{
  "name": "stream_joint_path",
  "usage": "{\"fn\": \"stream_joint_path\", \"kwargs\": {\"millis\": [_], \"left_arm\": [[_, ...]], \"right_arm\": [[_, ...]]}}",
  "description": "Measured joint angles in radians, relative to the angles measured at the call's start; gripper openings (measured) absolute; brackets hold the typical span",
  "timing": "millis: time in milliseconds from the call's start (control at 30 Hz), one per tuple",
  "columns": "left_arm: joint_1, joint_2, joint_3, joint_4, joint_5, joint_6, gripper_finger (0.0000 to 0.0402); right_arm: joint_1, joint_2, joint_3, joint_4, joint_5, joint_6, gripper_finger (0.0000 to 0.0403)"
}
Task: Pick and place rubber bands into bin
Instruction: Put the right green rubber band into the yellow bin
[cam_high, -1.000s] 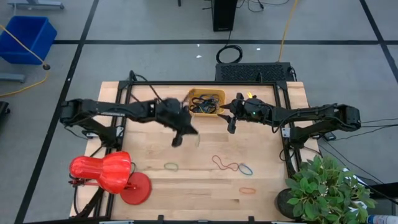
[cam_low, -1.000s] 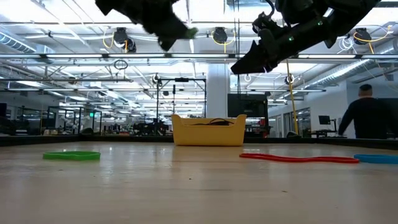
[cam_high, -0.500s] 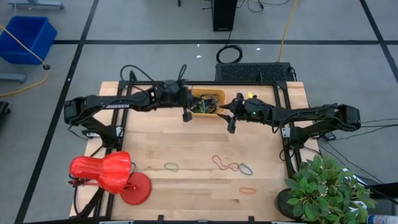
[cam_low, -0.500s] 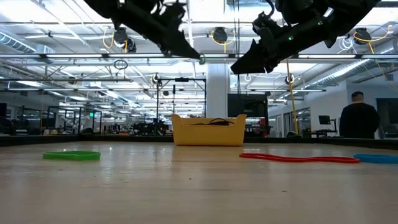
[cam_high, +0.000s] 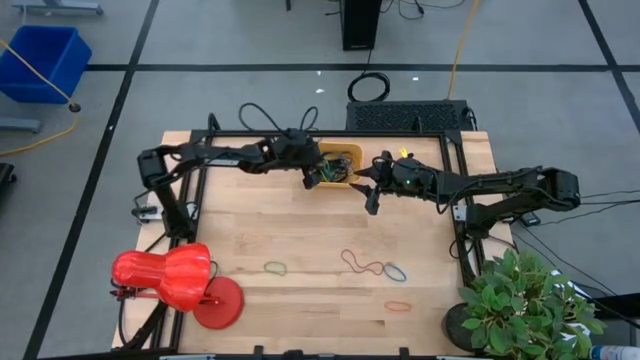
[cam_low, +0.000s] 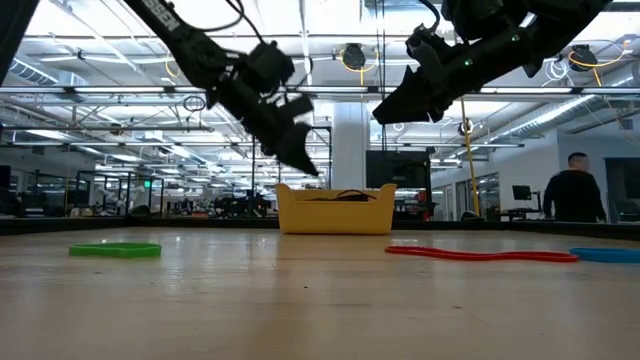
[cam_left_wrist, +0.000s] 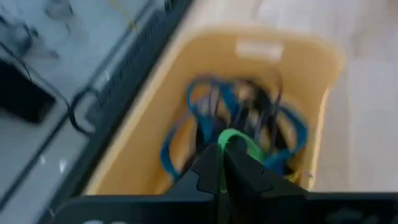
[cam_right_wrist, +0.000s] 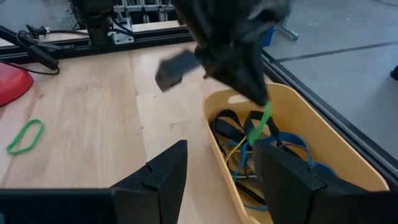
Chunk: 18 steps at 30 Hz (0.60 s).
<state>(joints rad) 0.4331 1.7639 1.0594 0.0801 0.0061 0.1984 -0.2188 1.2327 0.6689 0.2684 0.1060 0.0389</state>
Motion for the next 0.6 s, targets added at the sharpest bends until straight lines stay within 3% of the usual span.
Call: {"fn": "stream_joint_path", "kwargs": {"millis": [167, 600], "left_arm": [[0.005, 0.055, -0.002, -0.008, 0.001, -0.002, 0.0006], [0.003, 0.067, -0.001, 0.002, -0.008, 0.011, 0.0067]], "right_arm": [[0.0, 0.0, 0.0, -0.011, 0.001, 0.002, 0.0174], [0.023, 0.0, 0.0, -0.009, -0.006, 0.046, 0.0172]]}}
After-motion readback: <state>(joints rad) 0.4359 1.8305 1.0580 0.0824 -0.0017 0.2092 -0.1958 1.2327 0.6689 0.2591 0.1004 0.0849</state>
